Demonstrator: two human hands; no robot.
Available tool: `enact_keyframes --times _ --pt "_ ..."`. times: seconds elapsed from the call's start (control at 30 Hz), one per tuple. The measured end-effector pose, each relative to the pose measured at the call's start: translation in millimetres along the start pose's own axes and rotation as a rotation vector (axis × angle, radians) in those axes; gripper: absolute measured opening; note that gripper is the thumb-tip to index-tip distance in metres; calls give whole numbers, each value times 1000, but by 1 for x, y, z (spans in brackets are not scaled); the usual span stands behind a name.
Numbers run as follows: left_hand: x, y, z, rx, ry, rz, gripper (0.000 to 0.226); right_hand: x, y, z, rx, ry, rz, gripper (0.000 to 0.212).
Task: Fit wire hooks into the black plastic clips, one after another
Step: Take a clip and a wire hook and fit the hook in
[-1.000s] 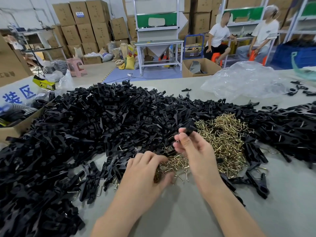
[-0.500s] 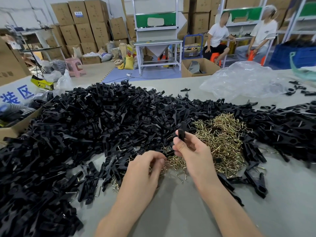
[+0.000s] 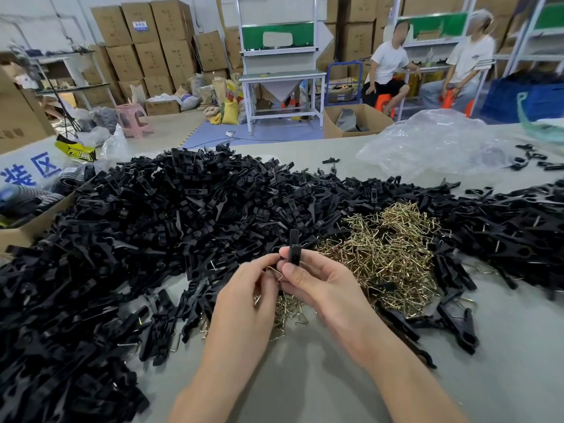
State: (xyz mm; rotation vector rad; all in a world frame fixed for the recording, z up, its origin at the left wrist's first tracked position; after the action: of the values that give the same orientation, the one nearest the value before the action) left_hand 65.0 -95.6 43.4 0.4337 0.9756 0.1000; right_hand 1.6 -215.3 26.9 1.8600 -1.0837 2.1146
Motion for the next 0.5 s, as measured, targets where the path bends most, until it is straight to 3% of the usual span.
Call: enact_keyframes --times 0.07,0.2,0.3,0.4,0.5 --pt "-3 0 -1 -12 -79 73 26 2 -1 -1 16 32 -14 21" --pt "4 8 4 -100 17 0 15 13 6 0 -80 247 -298 28" --pt "15 16 9 -157 234 -221 20 15 14 -1 -223 419 -690 41" --pt "25 15 9 -144 437 -411 21 11 11 -1 -214 485 -849 44" --pt "28 10 7 -119 516 -472 14 5 7 -2 -171 532 -930 34"
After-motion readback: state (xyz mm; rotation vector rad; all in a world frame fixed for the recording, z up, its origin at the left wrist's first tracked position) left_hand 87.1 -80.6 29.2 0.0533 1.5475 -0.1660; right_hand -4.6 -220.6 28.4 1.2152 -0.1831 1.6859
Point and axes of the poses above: each hand's wrist, its own z-axis towards the middle knuckle, its own y-axis out of the back of the hand, x = y × z, the point moved 7 cm from there along z, towards the middle knuckle, and after that the axes turned 11 degrees about -x, right-handed, at the moved point
